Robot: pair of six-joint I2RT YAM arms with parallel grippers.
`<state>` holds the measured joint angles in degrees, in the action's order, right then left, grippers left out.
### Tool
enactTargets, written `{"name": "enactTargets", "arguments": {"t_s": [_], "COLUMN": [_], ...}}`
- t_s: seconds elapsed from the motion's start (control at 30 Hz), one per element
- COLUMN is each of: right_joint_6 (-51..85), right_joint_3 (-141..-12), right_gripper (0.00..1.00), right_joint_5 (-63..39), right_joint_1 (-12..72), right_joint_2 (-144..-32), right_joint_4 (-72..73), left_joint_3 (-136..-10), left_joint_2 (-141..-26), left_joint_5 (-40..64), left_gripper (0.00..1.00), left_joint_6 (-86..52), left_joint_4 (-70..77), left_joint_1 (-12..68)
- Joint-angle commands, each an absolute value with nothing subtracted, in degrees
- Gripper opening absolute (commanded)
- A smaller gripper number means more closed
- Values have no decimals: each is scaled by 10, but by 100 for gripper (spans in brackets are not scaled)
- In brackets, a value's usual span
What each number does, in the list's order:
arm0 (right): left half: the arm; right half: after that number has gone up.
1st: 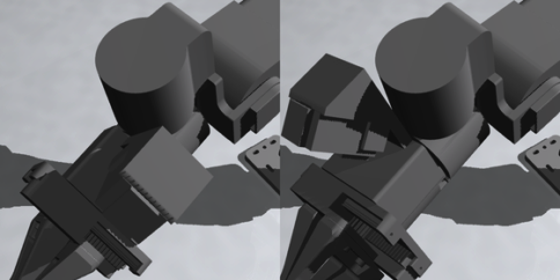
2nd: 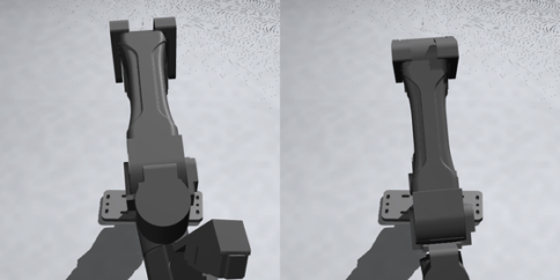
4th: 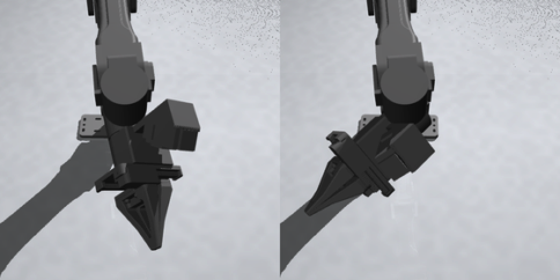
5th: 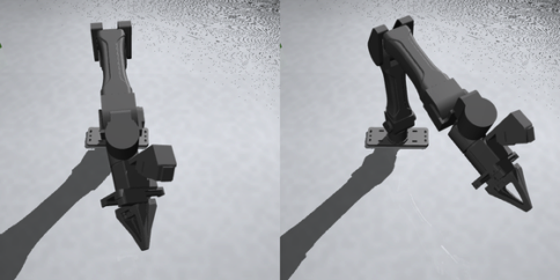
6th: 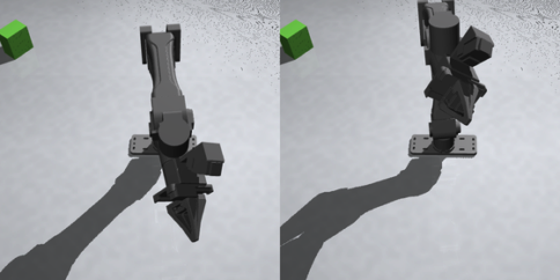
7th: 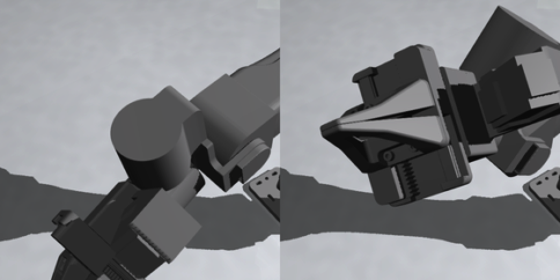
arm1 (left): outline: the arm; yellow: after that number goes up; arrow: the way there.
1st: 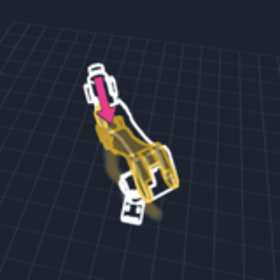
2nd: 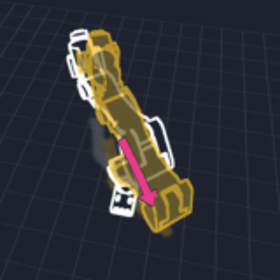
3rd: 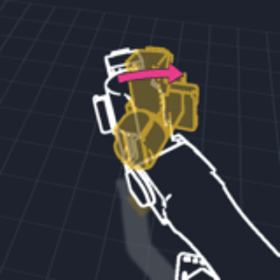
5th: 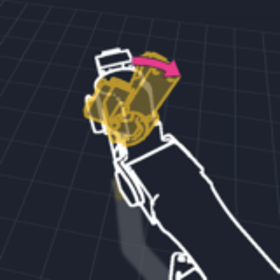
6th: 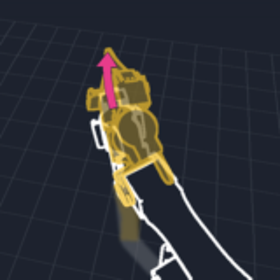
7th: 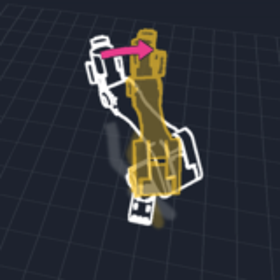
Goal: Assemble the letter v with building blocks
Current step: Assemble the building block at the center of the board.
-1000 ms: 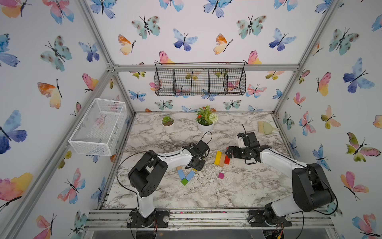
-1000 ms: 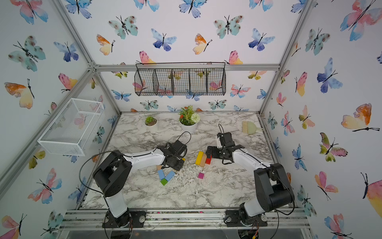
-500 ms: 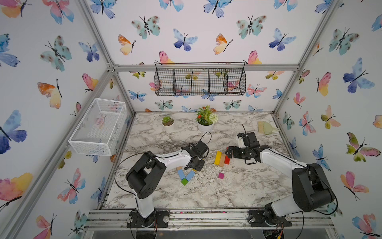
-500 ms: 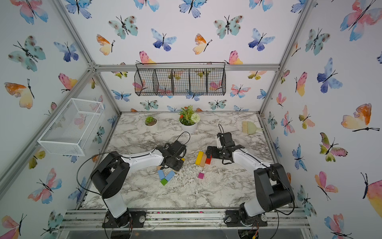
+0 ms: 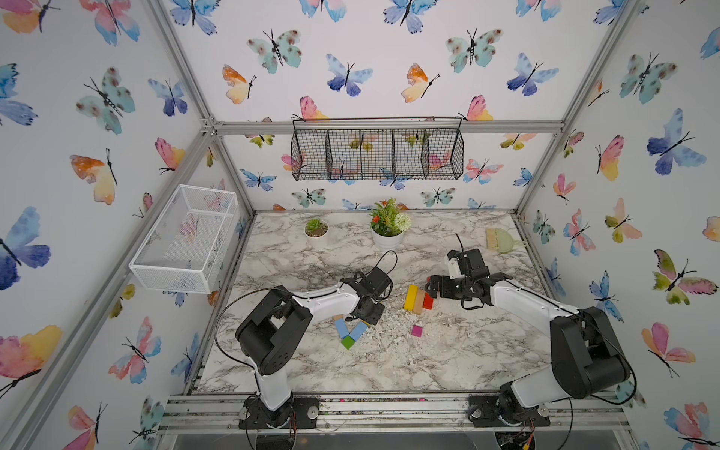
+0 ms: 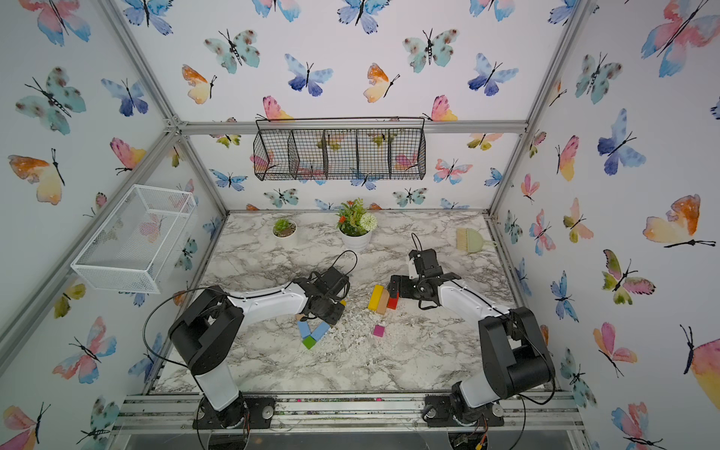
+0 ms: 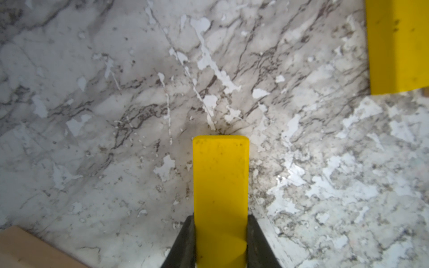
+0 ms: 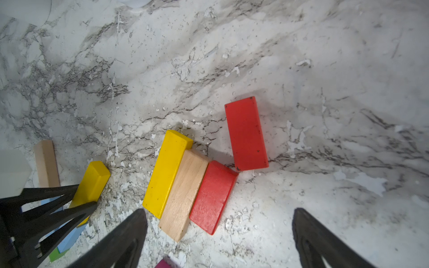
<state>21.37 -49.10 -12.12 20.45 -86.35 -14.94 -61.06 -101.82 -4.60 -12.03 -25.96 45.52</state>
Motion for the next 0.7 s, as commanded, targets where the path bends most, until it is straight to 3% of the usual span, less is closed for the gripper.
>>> {"name": "enactTargets", "arguments": {"t_s": [0.0, 0.43, 0.67], "right_joint_6": [210, 210, 210], "right_joint_3": [-485, -485, -485], "right_gripper": [99, 99, 99], "right_joint_5": [-129, -131, -132], "right_joint_1": [202, 202, 202], "right_joint_2": [-868, -870, -869], "right_joint_4": [-155, -155, -155], "left_joint_3": [-608, -597, -598], "left_joint_2": [-999, -998, -1000], "left_joint_5": [-47, -52, -61], "left_gripper": [28, 28, 37], "left_joint_6": [-126, -131, -133], "left_joint_4": [-264, -264, -264], "left_joint_1": [461, 464, 465]}}
